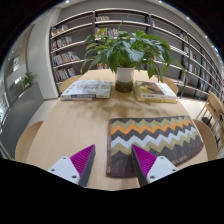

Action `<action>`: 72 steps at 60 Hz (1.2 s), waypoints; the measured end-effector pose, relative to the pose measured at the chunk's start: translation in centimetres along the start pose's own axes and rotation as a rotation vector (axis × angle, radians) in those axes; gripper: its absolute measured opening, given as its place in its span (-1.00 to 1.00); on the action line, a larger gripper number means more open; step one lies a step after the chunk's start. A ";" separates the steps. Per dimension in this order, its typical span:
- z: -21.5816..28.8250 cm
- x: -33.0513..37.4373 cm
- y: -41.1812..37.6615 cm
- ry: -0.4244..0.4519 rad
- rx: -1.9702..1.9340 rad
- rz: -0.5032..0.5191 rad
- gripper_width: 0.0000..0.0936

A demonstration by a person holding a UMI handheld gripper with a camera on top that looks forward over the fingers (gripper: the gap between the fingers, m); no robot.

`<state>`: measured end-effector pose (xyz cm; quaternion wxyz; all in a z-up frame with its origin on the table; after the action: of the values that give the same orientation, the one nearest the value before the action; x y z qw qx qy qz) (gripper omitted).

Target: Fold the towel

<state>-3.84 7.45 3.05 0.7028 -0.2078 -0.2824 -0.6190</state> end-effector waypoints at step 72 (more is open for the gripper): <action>-0.2 0.5 31.8 -0.051 0.030 -0.127 -0.71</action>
<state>27.58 11.68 5.06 0.6576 -0.1944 -0.3223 -0.6526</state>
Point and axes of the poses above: the point between the fingertips, and its own axes, seen from behind it with the camera up: y to the right, z up, x backward, against the way the camera looks, the point moved 2 cm from there along x, backward, against the way the camera looks, and after that the axes turned 7 degrees about x, right-handed, at the moved point
